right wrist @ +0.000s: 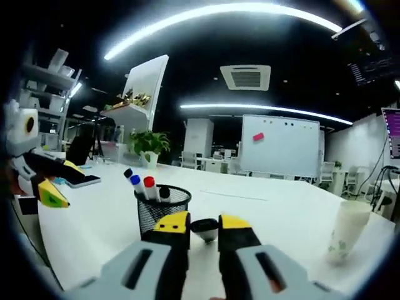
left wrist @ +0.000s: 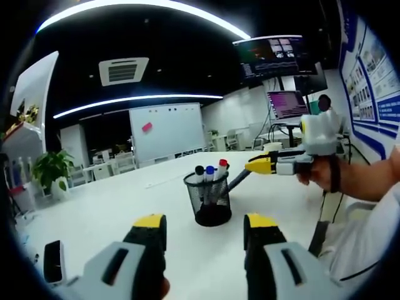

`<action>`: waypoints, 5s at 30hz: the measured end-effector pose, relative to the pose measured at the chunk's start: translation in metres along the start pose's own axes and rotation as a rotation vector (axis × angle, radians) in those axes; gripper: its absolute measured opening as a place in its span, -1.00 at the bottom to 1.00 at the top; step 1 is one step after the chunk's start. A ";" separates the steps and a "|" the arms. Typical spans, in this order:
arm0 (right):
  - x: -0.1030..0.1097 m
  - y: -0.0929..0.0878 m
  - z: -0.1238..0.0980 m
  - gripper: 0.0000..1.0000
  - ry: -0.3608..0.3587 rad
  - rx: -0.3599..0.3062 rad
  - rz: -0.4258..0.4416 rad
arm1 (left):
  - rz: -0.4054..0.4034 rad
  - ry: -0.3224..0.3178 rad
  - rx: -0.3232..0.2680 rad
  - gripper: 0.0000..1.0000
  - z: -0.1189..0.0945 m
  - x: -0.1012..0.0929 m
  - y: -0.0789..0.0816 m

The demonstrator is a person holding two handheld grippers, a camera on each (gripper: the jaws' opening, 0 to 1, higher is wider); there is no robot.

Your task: Place the scattered laser pointers and whiteboard markers into the pen holder and stack the scattered paper cups together

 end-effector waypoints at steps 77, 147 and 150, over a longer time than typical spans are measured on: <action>-0.014 0.050 0.015 -0.67 0.002 -0.063 0.048 | 0.003 0.010 0.026 0.00 -0.002 0.003 -0.008; -0.007 0.141 0.035 -0.67 0.029 -0.172 -0.011 | 0.011 0.008 0.054 -0.01 -0.003 0.004 -0.013; -0.005 0.143 0.036 -0.67 0.033 -0.175 -0.005 | 0.012 0.007 0.052 -0.01 -0.003 0.004 -0.012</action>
Point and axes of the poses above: the point that each gripper's makers call its tool centre point, and the gripper's own axes: z roughly forward along the fingers, x roughly to its left, y roughly out of its top, the point moved 4 cm from there along -z, roughly backward along the fingers
